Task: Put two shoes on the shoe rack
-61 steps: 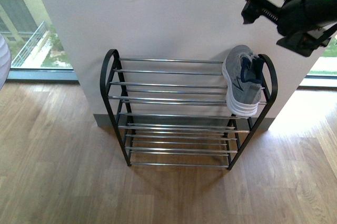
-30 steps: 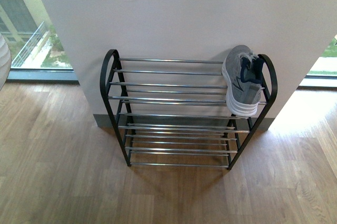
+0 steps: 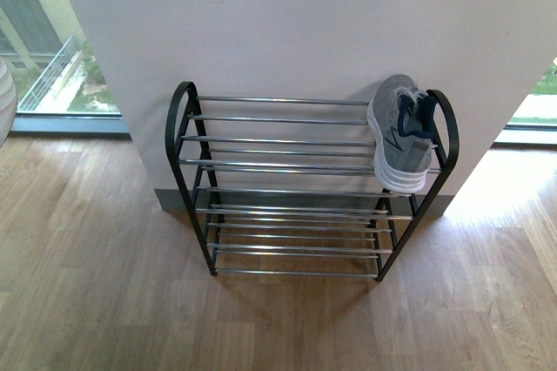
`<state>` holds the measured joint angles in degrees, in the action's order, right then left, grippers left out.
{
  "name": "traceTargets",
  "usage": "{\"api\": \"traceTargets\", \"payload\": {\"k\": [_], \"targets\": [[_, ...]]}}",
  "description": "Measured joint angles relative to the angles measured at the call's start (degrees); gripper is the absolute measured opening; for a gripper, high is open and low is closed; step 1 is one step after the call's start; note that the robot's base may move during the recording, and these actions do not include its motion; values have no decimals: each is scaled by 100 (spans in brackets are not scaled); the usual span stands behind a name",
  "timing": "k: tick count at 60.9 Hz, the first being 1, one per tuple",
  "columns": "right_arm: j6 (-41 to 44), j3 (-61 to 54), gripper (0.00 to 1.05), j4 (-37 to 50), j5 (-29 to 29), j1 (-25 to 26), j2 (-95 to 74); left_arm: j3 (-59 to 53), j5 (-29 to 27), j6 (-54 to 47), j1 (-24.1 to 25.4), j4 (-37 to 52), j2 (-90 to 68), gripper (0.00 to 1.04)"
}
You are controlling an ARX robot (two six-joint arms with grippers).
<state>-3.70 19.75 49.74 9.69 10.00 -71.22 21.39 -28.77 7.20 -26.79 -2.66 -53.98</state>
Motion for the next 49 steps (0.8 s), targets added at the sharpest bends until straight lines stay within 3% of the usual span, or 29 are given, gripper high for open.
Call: {"api": "traceTargets", "payload": {"k": [24, 31, 36, 49], "targets": [[328, -1040, 1, -127, -431, -420, 1276, 0, 2, 0, 0, 2, 0, 2], [339, -1228, 2, -308, -503, -516, 1648, 0, 4, 2, 0, 2, 0, 2], [337, -1368, 2, -487, -896, -802, 1958, 0, 2, 2, 0, 2, 0, 2], [337, -1698, 2, -605, -964, -968, 2494, 0, 2, 2, 0, 2, 0, 2]]}}
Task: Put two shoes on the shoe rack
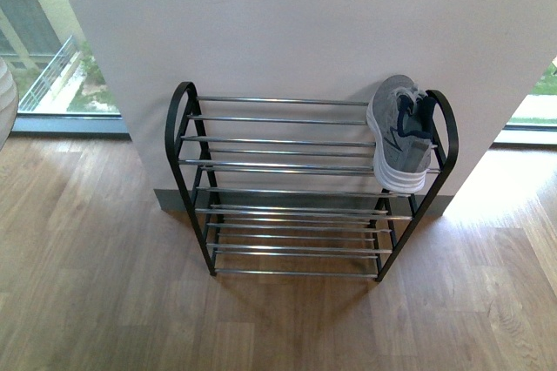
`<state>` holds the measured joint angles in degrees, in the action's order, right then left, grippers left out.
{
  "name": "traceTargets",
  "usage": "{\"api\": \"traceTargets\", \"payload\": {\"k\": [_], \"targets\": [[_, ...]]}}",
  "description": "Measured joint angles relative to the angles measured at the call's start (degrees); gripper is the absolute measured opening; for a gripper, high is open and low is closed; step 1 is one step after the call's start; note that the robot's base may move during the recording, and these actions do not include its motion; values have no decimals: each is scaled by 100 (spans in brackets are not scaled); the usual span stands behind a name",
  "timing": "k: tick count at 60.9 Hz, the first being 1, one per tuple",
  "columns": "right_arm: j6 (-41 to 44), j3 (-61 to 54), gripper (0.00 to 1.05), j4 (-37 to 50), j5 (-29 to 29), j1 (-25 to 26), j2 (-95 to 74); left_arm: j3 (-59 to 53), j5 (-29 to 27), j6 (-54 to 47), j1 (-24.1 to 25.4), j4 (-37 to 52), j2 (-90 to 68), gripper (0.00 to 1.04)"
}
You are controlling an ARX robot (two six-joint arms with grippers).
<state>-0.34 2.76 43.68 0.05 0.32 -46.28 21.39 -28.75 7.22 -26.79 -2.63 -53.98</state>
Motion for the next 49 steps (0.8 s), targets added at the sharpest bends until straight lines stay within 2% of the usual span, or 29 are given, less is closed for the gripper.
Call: {"api": "traceTargets", "payload": {"k": [49], "targets": [[2, -168, 2, -2236, -7, -13, 2496, 0, -2, 0, 0, -2, 0, 2]]}}
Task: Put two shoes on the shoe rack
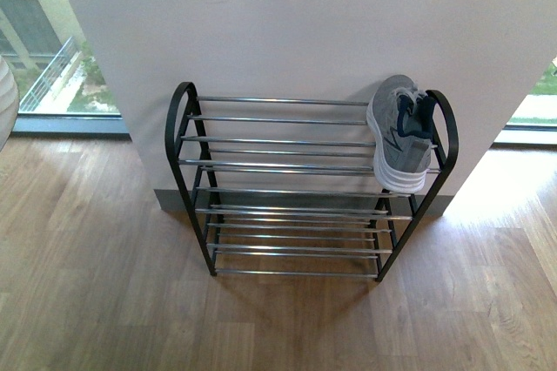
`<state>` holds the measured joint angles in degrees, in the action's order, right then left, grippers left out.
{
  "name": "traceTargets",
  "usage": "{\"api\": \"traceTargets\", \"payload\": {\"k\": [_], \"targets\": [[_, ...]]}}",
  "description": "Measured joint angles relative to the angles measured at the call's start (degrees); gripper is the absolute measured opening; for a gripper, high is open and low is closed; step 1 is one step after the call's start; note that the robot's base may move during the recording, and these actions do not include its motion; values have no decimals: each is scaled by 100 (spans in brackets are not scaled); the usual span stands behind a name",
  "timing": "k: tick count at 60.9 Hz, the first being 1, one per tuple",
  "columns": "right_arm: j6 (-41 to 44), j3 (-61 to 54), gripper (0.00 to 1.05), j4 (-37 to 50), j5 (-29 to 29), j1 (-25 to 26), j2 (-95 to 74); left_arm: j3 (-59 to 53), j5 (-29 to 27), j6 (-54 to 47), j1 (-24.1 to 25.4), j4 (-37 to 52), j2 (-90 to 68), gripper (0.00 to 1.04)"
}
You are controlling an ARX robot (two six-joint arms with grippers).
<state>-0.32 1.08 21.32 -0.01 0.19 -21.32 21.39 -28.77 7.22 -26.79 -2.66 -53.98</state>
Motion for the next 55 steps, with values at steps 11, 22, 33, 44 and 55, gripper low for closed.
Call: {"api": "traceTargets", "payload": {"k": [11, 22, 33, 44, 55], "targets": [[0, 0, 2, -328, 0, 0, 339, 0, 2, -2, 0, 0, 0, 2], [0, 0, 2, -658, 0, -4, 671, 0, 2, -2, 0, 0, 0, 2], [0, 0, 2, -944, 0, -7, 955, 0, 2, -2, 0, 0, 0, 2], [-2, 0, 2, -1370, -4, -7, 1331, 0, 2, -2, 0, 0, 0, 2], [0, 0, 2, -2105, 0, -9, 2079, 0, -2, -2, 0, 0, 0, 2]]}}
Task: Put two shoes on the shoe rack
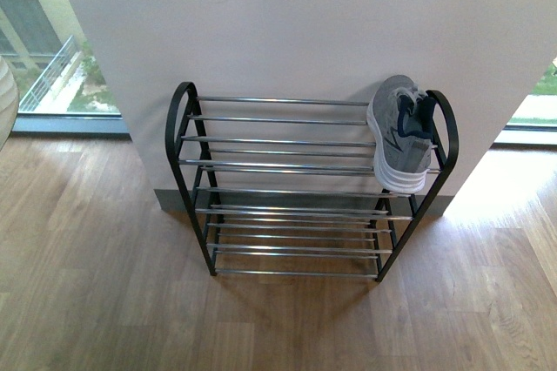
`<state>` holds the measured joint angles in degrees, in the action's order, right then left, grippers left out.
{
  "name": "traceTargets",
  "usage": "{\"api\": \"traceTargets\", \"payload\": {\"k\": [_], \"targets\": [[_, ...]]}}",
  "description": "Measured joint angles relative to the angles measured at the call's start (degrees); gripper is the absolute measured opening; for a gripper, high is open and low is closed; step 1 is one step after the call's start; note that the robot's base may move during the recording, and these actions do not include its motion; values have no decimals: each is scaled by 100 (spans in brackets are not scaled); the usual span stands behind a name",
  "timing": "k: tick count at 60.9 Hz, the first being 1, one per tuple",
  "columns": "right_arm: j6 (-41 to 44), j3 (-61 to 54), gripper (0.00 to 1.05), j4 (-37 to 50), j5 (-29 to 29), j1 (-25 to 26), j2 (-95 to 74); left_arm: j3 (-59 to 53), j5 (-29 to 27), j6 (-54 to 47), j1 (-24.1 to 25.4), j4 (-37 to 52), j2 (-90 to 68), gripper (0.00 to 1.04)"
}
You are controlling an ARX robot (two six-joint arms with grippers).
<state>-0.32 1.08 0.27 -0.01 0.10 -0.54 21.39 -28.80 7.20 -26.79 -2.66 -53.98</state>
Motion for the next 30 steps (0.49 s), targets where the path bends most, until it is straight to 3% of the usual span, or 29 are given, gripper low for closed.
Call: {"api": "traceTargets", "payload": {"k": [27, 30], "targets": [[0, 0, 2, -9, -2, 2, 17, 0, 4, 0, 0, 0, 0, 2], [7, 0, 7, -9, 0, 0, 17, 0, 7, 0, 0, 2, 0, 2]]}}
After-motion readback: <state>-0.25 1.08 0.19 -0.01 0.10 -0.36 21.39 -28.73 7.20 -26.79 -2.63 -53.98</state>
